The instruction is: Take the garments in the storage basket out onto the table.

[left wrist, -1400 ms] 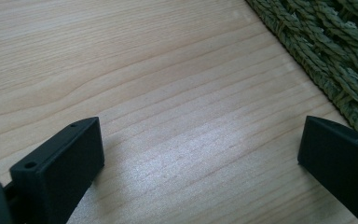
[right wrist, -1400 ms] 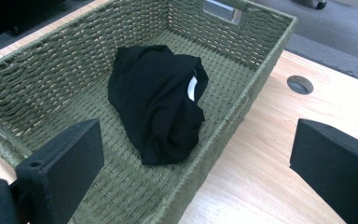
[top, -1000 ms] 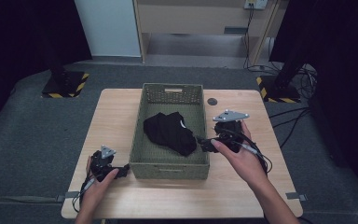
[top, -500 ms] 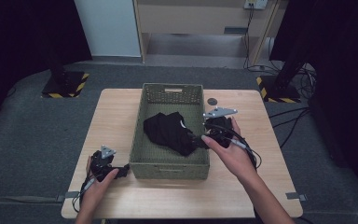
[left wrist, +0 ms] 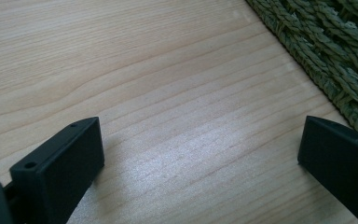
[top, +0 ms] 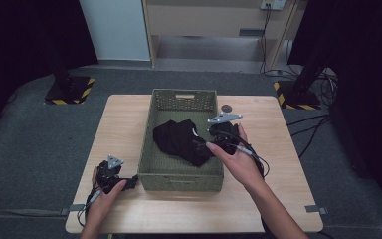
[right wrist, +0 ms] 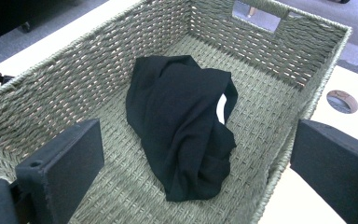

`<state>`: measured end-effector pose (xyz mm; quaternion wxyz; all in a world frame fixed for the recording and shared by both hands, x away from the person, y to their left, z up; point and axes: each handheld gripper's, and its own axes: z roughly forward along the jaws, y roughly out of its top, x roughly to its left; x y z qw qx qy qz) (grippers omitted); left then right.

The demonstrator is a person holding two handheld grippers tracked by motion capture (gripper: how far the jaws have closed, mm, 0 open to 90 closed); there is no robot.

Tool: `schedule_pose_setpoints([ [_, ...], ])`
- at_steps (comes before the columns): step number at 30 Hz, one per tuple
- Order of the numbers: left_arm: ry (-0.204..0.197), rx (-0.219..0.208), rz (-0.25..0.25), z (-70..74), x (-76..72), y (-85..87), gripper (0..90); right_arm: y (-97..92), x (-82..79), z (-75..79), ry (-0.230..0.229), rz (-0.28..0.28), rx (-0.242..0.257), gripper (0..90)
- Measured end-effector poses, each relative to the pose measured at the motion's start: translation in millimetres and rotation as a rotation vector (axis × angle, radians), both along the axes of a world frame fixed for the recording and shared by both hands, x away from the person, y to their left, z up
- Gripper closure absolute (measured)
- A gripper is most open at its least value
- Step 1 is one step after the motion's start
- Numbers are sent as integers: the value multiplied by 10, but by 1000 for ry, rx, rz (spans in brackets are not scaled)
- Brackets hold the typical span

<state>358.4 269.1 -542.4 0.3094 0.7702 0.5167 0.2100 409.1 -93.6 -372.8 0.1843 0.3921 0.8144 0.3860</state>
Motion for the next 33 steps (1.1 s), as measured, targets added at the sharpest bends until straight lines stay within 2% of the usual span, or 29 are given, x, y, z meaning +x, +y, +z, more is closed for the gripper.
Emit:
schedule_pose_setpoints([
  [21,0,0,0,0,0,0,0,180,184,-122,28,-5,-13,26],
  [33,0,0,0,0,0,0,0,313,395,-283,56,-34,-11,27],
])
